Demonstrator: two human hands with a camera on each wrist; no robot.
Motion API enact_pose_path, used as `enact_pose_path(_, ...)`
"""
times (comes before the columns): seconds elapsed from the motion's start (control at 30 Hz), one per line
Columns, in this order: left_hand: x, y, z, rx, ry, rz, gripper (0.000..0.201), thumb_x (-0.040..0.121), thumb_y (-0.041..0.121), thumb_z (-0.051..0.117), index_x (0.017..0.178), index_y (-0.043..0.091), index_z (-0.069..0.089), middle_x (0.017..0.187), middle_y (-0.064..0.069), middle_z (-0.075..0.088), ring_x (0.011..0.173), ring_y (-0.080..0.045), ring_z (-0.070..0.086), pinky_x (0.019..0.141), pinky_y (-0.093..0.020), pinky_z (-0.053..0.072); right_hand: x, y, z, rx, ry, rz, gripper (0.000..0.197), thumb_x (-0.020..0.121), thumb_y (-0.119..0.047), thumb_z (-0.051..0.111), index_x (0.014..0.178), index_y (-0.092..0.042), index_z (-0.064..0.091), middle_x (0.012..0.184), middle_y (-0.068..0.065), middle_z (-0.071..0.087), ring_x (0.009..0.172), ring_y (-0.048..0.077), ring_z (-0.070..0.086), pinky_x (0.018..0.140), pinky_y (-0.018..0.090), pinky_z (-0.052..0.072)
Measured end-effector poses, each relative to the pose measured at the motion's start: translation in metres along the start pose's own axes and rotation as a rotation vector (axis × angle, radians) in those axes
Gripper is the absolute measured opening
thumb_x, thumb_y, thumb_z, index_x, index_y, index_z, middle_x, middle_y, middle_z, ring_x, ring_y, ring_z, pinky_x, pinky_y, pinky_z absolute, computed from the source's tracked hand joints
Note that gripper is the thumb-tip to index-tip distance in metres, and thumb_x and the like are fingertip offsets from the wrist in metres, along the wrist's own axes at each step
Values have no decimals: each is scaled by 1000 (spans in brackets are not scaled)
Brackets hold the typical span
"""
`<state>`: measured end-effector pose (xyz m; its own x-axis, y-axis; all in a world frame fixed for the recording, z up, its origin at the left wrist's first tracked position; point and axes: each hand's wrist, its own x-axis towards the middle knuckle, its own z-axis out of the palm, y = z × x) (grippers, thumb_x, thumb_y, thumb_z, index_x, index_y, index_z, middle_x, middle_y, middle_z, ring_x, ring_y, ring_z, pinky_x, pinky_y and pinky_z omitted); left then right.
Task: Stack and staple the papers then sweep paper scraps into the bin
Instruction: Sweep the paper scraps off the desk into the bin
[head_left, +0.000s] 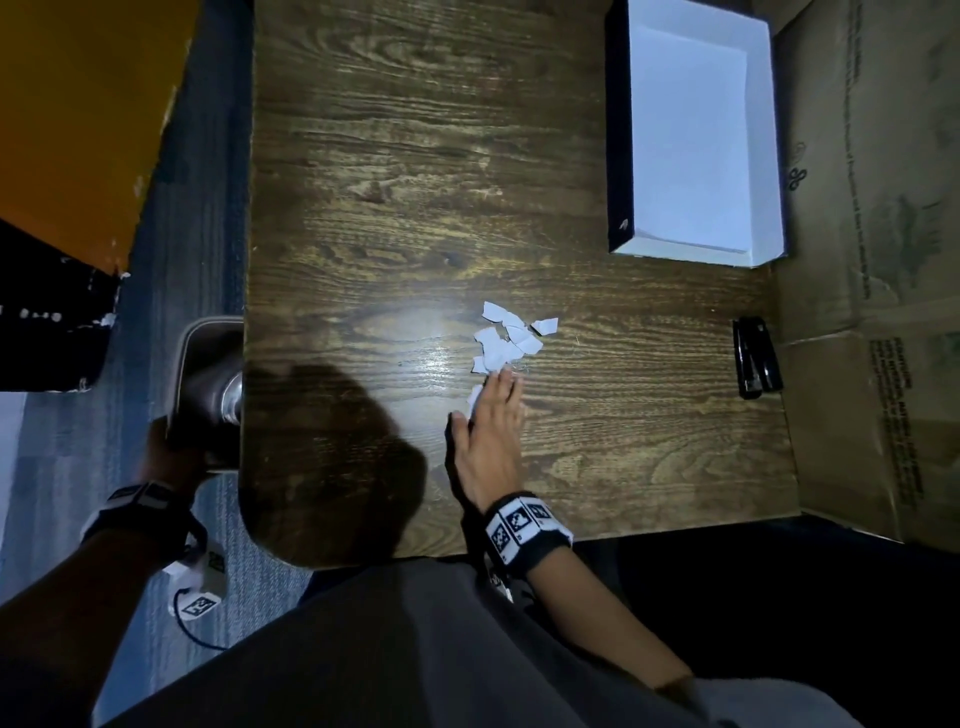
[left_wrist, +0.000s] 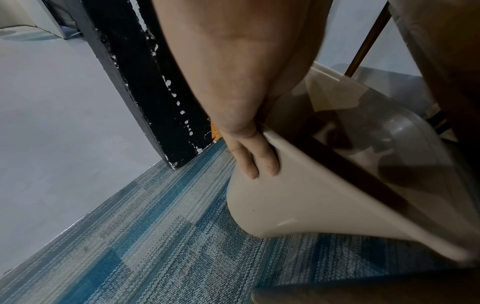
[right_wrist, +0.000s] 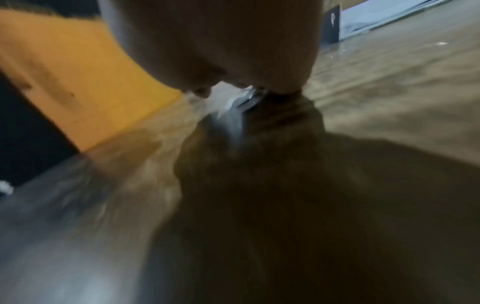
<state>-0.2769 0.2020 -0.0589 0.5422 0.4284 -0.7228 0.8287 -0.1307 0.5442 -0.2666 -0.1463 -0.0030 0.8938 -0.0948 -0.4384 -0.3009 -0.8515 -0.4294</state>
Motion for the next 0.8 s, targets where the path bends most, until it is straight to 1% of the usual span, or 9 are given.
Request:
enact_pose_path(0.1, 2, 2, 1, 1, 4, -1, 10, 100, -3, 55, 100, 0, 64, 73, -7, 64, 60, -18, 70, 43, -21, 56, 5, 3, -26, 286, 32, -74, 59, 101, -27, 36, 153, -9, 15, 161, -2, 1, 149, 12, -5, 119, 21, -6)
enact_pose_path(0.17, 4, -1, 3, -19, 11, 1, 16, 102, 1, 55, 89, 8, 62, 77, -11, 61, 55, -14, 68, 38, -12, 53, 0, 21, -55, 543, 41, -35, 41, 99, -19, 46, 138, -8, 49, 149, 7, 43, 137, 16, 39, 118, 30, 25)
enact_pose_path(0.23, 4, -2, 1, -15, 22, -21, 4, 100, 2, 59, 101, -1, 61, 89, -25, 66, 64, -21, 62, 36, -10, 51, -14, 48, -81, 802, -84, 18, 29, 93, -29, 57, 106, -7, 71, 104, 17, 70, 90, 24, 64, 82, 40, 52)
enact_pose_path(0.3, 13, -10, -1, -58, 47, -25, 28, 97, 1, 63, 122, -8, 54, 113, -37, 64, 74, -26, 61, 36, -12, 52, -29, 77, -90, 878, -350, 55, 45, 87, -48, 60, 84, -7, 76, 80, 20, 69, 65, 30, 60, 61, 39, 47)
enact_pose_path(0.37, 7, -8, 1, -50, 67, -41, 27, 97, -2, 62, 122, 2, 51, 112, -26, 63, 88, -31, 62, 37, -16, 54, -36, 99, -79, 709, -623, 52, 51, 87, -56, 57, 76, -11, 78, 83, 26, 72, 71, 48, 63, 68, 47, 48)
enact_pose_path(0.43, 6, -9, 5, -67, 61, -62, 22, 98, -3, 60, 120, 3, 55, 109, -19, 61, 100, -35, 64, 52, -29, 57, -32, 103, -67, 670, -757, 73, 56, 80, -63, 62, 76, -8, 78, 88, 29, 72, 77, 48, 67, 75, 43, 52)
enact_pose_path(0.6, -2, -4, 8, -152, 81, -92, 27, 100, -2, 57, 126, 4, 54, 100, -10, 61, 110, -38, 61, 83, -48, 55, 20, 66, -53, 924, -596, 93, 50, 86, -37, 59, 77, 11, 70, 84, 37, 68, 70, 35, 71, 68, 34, 60)
enact_pose_path(0.7, -9, 2, 9, -170, 63, -94, 31, 103, -1, 53, 88, 26, 53, 87, 1, 54, 82, -24, 60, 76, -39, 54, 56, 36, -54, 1033, -454, 83, 41, 90, -26, 52, 74, 8, 71, 81, 30, 71, 73, 38, 71, 70, 36, 60)
enact_pose_path(0.8, -9, 2, 10, -190, 75, -110, 24, 102, -1, 54, 95, 22, 55, 88, 2, 54, 81, -24, 60, 84, -49, 53, 70, 25, -62, 1175, -411, 48, 42, 91, -20, 46, 75, 12, 66, 80, 33, 69, 75, 41, 70, 71, 37, 58)
